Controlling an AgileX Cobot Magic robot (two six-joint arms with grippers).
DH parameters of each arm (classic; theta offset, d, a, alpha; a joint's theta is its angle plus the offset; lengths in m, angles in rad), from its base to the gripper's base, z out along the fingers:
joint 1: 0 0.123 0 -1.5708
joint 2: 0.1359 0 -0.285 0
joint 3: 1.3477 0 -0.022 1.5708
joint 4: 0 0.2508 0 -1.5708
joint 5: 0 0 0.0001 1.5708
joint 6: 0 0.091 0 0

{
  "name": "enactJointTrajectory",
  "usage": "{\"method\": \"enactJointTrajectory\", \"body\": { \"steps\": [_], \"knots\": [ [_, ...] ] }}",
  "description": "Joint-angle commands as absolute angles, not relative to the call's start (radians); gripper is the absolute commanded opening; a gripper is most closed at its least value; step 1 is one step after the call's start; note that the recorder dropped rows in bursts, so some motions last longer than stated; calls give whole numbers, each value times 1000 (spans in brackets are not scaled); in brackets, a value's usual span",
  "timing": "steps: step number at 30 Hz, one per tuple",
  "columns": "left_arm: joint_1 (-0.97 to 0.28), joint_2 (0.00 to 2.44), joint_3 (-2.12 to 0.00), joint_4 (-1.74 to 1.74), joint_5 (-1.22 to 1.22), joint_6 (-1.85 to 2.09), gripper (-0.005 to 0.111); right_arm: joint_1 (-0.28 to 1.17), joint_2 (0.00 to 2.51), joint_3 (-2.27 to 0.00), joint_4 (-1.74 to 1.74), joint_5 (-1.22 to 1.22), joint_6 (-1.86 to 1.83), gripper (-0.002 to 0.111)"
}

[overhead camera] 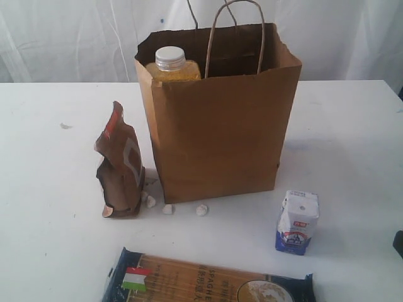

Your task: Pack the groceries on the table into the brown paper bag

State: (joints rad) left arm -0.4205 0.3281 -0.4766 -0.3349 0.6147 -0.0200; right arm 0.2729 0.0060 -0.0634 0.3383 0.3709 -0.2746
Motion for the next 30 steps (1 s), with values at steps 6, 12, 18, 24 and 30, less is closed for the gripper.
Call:
{"method": "enactJointTrajectory", "body": {
  "steps": [6, 12, 18, 24, 30],
  "knots": [
    [-421, 597, -530, -684, 694, 377, 0, 268, 0, -58, 341, 365, -251, 0],
    [-421, 780, -538, -899, 578, 644, 0, 268, 0, -58, 341, 365, -251, 0],
    [-421, 963, -538, -1131, 522, 946, 8, 268, 0, -58, 341, 365, -251, 0],
    [-421, 1115, -538, -1423, 522, 1295, 41, 268, 0, -58, 341, 365, -251, 0],
    [-479, 1254, -546, -1654, 481, 1577, 45, 268, 0, -58, 341, 365, -251, 0]
  ]
}}
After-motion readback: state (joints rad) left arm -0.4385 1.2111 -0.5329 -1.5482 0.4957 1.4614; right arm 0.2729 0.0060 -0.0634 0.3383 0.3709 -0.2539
